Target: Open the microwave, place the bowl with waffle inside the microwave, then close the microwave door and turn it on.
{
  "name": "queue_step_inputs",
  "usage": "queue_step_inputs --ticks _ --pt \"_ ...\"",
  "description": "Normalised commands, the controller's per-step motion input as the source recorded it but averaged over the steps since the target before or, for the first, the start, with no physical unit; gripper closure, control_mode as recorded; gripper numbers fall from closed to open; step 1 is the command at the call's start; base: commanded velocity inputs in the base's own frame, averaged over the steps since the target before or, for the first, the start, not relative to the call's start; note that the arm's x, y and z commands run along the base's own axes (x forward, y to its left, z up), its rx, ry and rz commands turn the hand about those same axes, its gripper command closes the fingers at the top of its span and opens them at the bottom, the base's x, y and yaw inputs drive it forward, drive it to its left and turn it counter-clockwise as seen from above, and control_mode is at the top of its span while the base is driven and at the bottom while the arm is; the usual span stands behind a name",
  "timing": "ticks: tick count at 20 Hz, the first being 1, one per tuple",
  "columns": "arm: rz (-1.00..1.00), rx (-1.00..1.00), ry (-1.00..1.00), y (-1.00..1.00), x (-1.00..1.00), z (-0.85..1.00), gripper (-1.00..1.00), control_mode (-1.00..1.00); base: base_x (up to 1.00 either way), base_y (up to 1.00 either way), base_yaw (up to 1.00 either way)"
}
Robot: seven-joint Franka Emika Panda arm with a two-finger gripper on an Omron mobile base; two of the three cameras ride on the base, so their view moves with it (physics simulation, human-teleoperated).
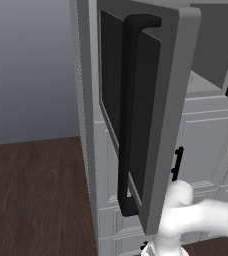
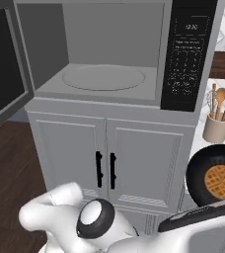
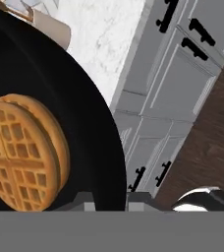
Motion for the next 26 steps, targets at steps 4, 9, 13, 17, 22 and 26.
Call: queue_step_inputs --ticks 4,9,13,17,22,26 --pt "0.06 -0.27 0.00 1.00 -0.62 0.74 1.00 -1.00 0.00 0.00 0.00" --pt "0.01 -0.26 0.00 1.00 -0.14 0.81 1.00 -1.00 0.00 0.00 0.00" --pt "0.00 -0.26 0.03 1.00 0.00 0.46 1.00 -1.00 0.00 0.00 0.00" --pt "0.00 -0.28 0.10 1.00 0.00 0.30 1.00 -1.00 0.00 0.00 0.00" --pt "0.00 -0.16 0.02 1.00 0.00 0.39 1.00 -1.00 0.00 0.00 0.00" --pt "0.00 -0.04 0.00 1.00 0.00 0.25 1.00 -1.00 0.00 0.00 0.00"
